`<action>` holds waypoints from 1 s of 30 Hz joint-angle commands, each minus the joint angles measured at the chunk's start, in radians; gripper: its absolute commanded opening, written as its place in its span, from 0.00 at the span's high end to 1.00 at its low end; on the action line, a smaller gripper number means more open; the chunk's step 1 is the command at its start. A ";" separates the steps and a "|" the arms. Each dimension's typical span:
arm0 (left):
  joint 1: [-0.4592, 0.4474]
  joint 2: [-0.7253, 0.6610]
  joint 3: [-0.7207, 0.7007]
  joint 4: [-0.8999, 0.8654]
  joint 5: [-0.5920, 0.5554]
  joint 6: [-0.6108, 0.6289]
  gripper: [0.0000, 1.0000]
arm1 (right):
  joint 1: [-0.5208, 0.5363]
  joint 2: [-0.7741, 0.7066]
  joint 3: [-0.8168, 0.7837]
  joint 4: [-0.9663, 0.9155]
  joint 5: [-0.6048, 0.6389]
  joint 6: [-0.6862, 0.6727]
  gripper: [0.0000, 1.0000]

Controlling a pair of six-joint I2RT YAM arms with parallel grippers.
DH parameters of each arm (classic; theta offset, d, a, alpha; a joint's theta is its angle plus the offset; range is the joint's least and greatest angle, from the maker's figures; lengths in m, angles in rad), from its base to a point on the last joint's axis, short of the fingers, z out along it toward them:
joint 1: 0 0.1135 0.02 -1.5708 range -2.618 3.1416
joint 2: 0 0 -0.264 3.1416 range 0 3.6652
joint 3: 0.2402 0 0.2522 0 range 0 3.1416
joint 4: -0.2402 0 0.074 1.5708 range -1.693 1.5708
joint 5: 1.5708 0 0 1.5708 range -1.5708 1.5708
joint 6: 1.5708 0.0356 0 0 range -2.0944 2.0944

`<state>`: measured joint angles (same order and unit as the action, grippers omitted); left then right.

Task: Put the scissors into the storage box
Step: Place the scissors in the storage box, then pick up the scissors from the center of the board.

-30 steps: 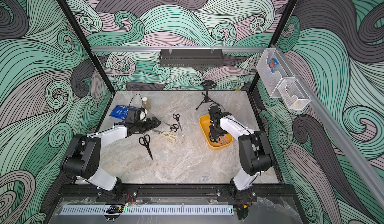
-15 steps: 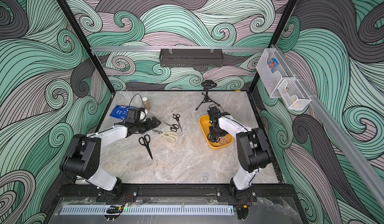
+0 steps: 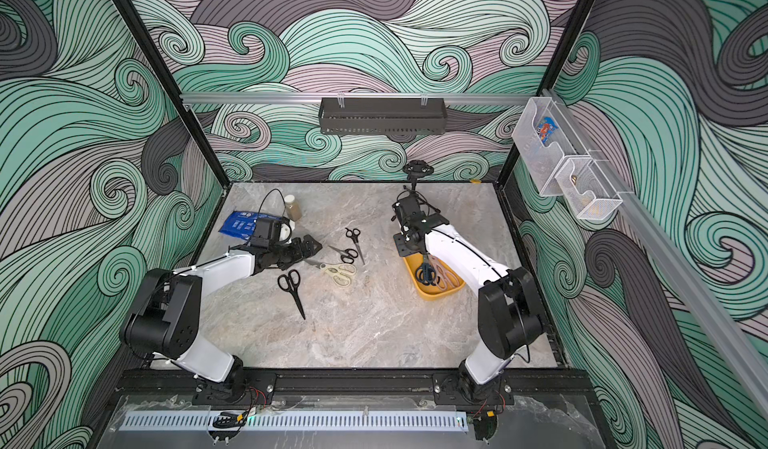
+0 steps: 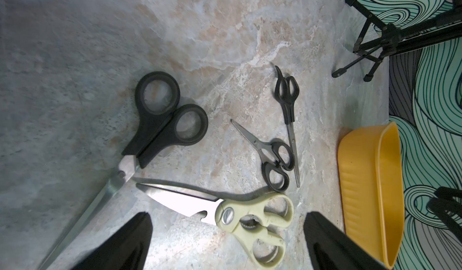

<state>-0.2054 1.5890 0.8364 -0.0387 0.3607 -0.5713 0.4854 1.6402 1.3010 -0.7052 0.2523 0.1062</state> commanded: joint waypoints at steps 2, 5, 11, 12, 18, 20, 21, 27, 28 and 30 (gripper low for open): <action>0.014 -0.019 0.035 -0.015 0.027 -0.059 0.01 | 0.094 0.054 0.028 0.079 -0.096 -0.050 0.58; 0.043 -0.030 0.032 -0.026 0.017 -0.087 0.01 | 0.173 0.098 0.042 0.120 -0.151 -0.075 0.57; 0.124 -0.088 -0.005 -0.035 -0.017 -0.098 0.01 | 0.289 0.215 0.102 0.143 -0.189 -0.132 0.56; 0.141 -0.103 -0.017 -0.033 -0.024 -0.103 0.01 | 0.301 0.236 0.113 0.144 -0.191 -0.140 0.56; 0.219 -0.159 -0.093 0.012 -0.015 -0.143 0.01 | 0.320 0.314 0.172 0.142 -0.207 -0.157 0.57; 0.228 -0.159 -0.106 0.020 -0.016 -0.142 0.01 | 0.321 0.328 0.183 0.139 -0.222 -0.163 0.58; 0.232 -0.160 -0.110 0.023 -0.014 -0.142 0.01 | 0.323 0.335 0.188 0.140 -0.235 -0.166 0.59; 0.241 -0.146 -0.120 0.034 -0.002 -0.131 0.01 | 0.347 0.353 0.196 0.139 -0.275 -0.178 0.60; 0.242 -0.141 -0.120 0.037 -0.002 -0.131 0.02 | 0.353 0.356 0.196 0.139 -0.274 -0.178 0.60; 0.245 -0.136 -0.123 0.041 -0.002 -0.127 0.02 | 0.365 0.366 0.203 0.133 -0.274 -0.175 0.60</action>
<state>0.0311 1.4425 0.7170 -0.0189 0.3492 -0.7055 0.8303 1.9835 1.4822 -0.5644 0.0059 -0.0589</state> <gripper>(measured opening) 0.986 0.401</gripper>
